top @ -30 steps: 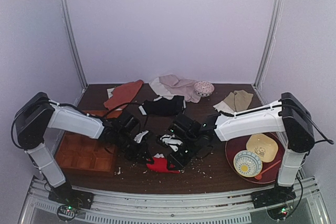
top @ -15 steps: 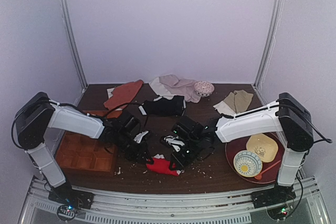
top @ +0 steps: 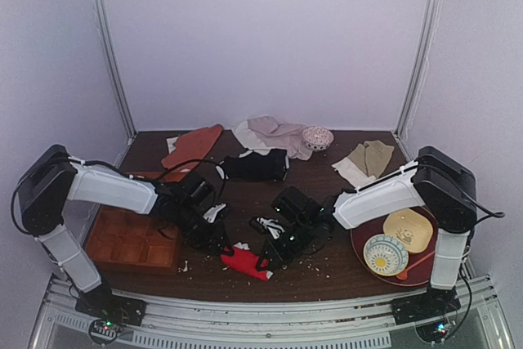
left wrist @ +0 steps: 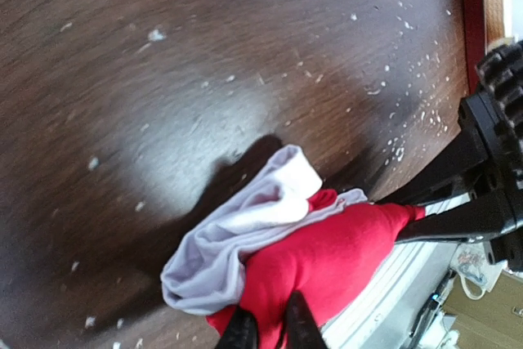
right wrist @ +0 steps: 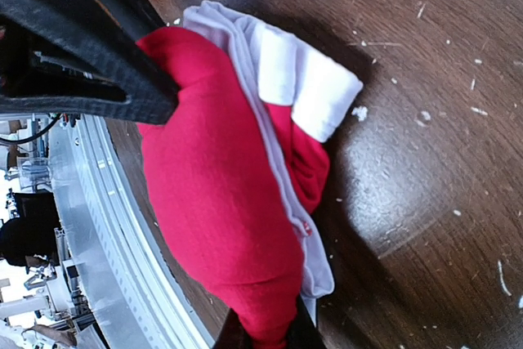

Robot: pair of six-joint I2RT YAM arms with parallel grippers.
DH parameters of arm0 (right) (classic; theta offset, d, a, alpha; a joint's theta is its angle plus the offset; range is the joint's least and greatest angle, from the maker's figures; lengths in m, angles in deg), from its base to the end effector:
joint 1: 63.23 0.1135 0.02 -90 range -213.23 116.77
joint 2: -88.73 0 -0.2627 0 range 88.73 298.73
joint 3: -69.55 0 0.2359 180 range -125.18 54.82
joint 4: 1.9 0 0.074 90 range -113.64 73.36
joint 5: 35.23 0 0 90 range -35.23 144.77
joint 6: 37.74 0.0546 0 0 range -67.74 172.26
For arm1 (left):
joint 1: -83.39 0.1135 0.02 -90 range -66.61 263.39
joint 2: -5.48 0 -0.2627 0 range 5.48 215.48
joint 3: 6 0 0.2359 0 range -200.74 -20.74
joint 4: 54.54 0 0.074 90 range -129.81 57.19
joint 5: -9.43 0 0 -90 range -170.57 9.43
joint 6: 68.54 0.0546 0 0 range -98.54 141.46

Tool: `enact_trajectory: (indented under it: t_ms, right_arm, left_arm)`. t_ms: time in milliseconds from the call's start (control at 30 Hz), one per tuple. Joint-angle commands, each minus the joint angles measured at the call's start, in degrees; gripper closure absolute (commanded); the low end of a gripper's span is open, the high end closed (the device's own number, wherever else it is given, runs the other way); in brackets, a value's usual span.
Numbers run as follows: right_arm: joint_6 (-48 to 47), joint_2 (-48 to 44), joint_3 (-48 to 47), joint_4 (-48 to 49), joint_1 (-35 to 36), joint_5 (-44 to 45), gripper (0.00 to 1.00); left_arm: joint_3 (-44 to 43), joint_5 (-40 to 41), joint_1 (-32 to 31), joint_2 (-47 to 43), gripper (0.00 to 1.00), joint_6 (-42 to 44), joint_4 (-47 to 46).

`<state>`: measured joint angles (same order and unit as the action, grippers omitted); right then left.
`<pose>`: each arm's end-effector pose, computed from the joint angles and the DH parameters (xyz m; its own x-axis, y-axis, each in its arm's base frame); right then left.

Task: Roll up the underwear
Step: Roll the underwear at the center of the board.

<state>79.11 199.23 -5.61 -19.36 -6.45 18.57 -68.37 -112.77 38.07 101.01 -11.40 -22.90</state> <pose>0.1789 0.3321 0.1291 -0.7826 -0.5298 -0.3269 -0.5797 0.4289 0.6928 0.1860 -0.2295 0.1372 -0.9475 0.3051 -0.0960 0.2942 0.7134 -0.6360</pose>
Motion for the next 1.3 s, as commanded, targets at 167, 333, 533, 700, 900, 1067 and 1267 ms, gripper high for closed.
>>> enact_trajectory:
  t_ms: [167,333,533,700,900,1067,1267]
  right_arm:
    - [-1.08,5.17,0.59,-11.12,1.03,6.08,1.0]
    - [-1.51,5.06,-0.37,-12.64,1.1,7.63,1.0]
    - [-1.4,5.28,-1.43,-13.55,1.54,8.47,1.0]
    - [-0.92,5.9,-2.6,-14.4,2.22,9.69,1.0]
    - [3.53,5.54,-2.87,-13.53,3.74,13.34,1.0]
    - [10.04,6.12,-1.89,-8.63,6.68,16.97,1.0]
    - [16.28,8.32,-1.99,-4.03,10.05,21.04,1.0]
  left_arm:
    - [-2.34,7.41,0.14,-9.86,0.67,-0.06,8.12]
    - [-2.18,6.87,0.14,-13.77,0.67,-2.53,9.18]
    - [-1.08,6.23,0.12,-16.46,0.69,-9.35,8.36]
    - [0.19,7.12,-0.11,-17.07,0.69,-15.78,10.83]
    - [5.61,12.58,-0.47,-25.9,0.65,-27.31,11.04]
    - [9.94,17.59,-2.77,-33.42,0.63,-35.46,10.73]
    - [14.18,25.49,-9.59,-38.0,0.59,-44.45,10.19]
